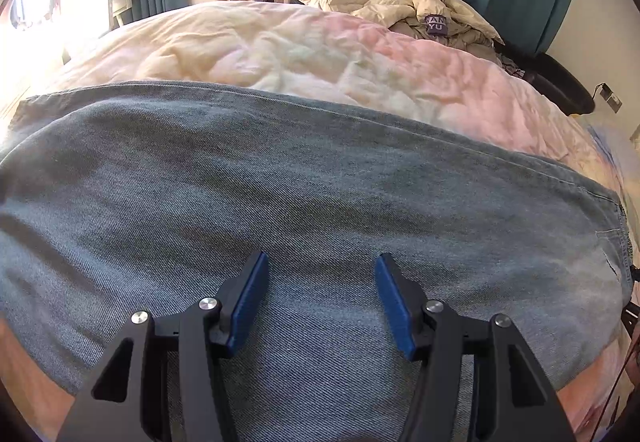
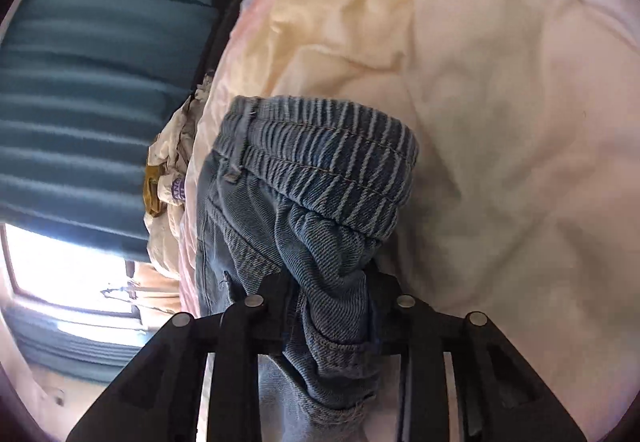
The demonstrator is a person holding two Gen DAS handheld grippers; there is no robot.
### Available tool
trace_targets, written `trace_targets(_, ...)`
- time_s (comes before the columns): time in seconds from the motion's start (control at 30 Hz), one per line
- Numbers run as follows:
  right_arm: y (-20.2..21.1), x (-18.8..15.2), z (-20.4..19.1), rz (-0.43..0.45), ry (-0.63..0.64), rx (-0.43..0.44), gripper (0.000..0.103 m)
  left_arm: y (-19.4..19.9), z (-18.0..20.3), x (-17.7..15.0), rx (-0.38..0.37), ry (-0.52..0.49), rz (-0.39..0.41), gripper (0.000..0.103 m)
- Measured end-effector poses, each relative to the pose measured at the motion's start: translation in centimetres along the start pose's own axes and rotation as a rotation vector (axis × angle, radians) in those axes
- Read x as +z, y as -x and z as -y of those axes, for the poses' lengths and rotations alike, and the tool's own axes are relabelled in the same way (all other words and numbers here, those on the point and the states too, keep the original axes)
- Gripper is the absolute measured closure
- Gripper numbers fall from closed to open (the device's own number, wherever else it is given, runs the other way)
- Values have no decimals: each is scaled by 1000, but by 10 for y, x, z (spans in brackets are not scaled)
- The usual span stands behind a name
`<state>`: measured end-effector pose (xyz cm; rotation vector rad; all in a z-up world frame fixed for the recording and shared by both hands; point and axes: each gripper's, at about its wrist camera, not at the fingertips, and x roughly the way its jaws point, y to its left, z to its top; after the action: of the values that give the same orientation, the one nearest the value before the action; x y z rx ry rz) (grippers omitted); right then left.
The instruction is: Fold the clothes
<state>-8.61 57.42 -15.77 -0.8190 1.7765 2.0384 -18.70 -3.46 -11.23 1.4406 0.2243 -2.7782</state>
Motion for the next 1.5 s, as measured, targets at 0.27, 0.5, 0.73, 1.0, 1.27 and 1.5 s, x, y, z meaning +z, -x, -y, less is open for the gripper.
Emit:
trace_targets(0.27,0,-1,28,-59,-206,174,26,-1,-6,0,-30,36,-5,46)
trace_targets(0.5,-22,12,37,-37,-261,232,24,-4,-6,1,-28,38,-10,46)
trace_targets(0.73,-28,25,14,78,-52,116,54,-5,-1,2,-6,18,-11,46)
trace_targets(1.0,0,16,-39,194,180,55,71,-3,-4,9,2,21,-4,46)
trace_targets(1.27,49,-40,-143,326,427,-7,74,21,-22,20,11,48,68,46)
trace_targets(1.5,85,-130,-233,447,681,-26,74,50,-43,29,-13,93,146,46)
